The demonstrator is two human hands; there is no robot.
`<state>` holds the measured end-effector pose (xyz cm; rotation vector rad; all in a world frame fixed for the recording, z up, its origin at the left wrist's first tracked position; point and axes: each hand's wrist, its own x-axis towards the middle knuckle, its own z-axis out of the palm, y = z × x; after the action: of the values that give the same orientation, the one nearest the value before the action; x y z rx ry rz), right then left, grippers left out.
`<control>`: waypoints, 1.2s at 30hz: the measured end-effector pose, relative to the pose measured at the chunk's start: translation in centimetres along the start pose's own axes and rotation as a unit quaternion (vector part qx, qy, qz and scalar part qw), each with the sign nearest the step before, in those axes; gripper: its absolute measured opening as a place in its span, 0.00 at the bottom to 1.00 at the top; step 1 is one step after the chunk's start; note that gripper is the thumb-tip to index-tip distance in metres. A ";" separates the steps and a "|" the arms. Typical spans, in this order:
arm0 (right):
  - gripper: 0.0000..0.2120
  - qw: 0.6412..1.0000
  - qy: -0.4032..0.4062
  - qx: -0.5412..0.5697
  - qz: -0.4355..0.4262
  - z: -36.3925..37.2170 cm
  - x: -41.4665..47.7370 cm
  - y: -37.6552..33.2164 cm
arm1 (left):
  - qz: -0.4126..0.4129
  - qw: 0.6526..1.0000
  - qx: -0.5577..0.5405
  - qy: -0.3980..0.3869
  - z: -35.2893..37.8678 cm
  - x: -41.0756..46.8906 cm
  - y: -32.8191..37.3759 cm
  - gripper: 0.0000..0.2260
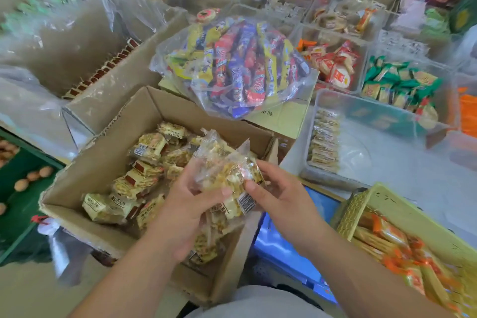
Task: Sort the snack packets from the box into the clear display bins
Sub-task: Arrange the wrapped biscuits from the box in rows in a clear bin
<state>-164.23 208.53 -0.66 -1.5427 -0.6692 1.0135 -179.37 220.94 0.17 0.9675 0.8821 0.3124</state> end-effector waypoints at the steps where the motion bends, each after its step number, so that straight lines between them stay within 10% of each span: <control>1: 0.20 1.000 -0.003 0.028 0.007 -0.9 -0.3 0.0 | -0.010 1.000 -0.021 -0.015 0.9 -0.1 -0.1 0.45; 6: 0.20 0.997 0.015 0.074 0.034 -7.7 -1.4 0.5 | -0.011 0.997 -0.075 -0.007 7.9 0.3 -1.7 0.19; 14: 0.10 0.996 0.013 0.081 0.039 -17.5 -2.1 1.4 | -0.039 0.992 -0.097 0.075 16.2 1.0 -3.2 0.18; 19: 0.21 0.977 0.134 -0.089 -0.143 -21.2 -1.5 1.8 | -0.059 0.989 -0.083 0.107 18.8 2.8 -3.2 0.14; 36: 0.26 0.902 0.150 -0.273 -0.298 -27.1 -1.7 4.5 | -0.140 0.987 -0.081 0.018 24.5 9.2 -4.6 0.21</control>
<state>-141.80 193.00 -4.25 -1.7487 -1.1756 0.1120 -155.42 209.59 -1.80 0.6784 0.9963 0.1581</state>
